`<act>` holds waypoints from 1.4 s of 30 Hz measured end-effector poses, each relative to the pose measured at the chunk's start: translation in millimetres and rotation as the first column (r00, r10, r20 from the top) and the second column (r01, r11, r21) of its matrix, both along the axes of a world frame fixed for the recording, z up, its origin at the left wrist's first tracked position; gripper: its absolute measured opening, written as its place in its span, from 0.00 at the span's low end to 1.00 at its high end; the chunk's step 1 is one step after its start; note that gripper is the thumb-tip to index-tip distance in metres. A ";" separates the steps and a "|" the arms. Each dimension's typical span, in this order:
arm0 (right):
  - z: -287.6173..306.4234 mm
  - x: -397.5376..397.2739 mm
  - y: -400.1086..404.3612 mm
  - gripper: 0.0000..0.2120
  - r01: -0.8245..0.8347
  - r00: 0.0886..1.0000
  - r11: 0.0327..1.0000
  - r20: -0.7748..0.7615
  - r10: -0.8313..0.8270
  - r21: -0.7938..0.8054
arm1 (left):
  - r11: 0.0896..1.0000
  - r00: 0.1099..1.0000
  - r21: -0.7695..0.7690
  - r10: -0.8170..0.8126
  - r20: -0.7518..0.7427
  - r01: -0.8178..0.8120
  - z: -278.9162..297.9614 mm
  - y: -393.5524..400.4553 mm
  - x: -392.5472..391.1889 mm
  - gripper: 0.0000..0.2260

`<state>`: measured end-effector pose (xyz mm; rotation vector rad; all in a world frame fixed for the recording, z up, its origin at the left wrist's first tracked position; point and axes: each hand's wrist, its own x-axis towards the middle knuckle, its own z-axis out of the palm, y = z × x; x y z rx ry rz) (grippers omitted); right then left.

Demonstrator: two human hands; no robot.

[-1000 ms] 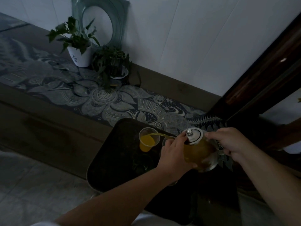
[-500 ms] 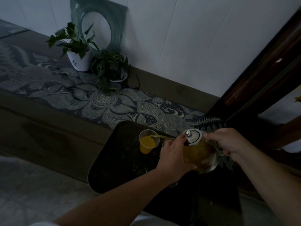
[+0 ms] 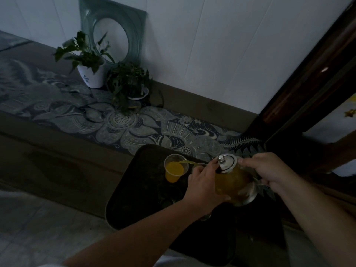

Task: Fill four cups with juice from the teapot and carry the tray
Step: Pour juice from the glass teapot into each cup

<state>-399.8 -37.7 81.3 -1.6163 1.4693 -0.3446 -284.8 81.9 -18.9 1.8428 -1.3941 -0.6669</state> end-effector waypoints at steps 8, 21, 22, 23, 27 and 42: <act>-7.2 -3.1 4.1 0.18 0.020 0.999 1.000 0.032 -0.021 0.009 | 1.000 1.000 0.022 -0.016 0.015 0.016 -1.3 5.1 1.9 0.44; -13.9 -5.1 7.8 0.16 0.059 0.988 0.996 0.139 -0.067 0.061 | 0.998 0.995 0.029 -0.056 0.077 0.054 4.2 11.5 15.1 0.45; -14.5 -5.2 8.5 0.16 0.061 0.986 0.996 0.149 -0.071 0.068 | 0.998 0.994 0.030 -0.063 0.085 0.061 4.7 11.9 16.7 0.46; -15.4 -5.7 8.9 0.16 0.063 0.984 0.995 0.162 -0.074 0.073 | 0.997 0.993 0.032 -0.069 0.094 0.066 5.3 12.3 18.1 0.46; -22.4 -7.0 12.0 0.11 0.074 0.976 0.994 0.199 -0.090 0.084 | 0.995 0.986 0.043 -0.092 0.139 0.087 7.5 14.6 22.9 0.45; -40.5 -3.4 29.5 0.14 0.146 0.940 0.976 0.286 -0.187 0.158 | 0.980 0.958 0.118 -0.182 0.220 0.159 16.8 24.4 38.3 0.45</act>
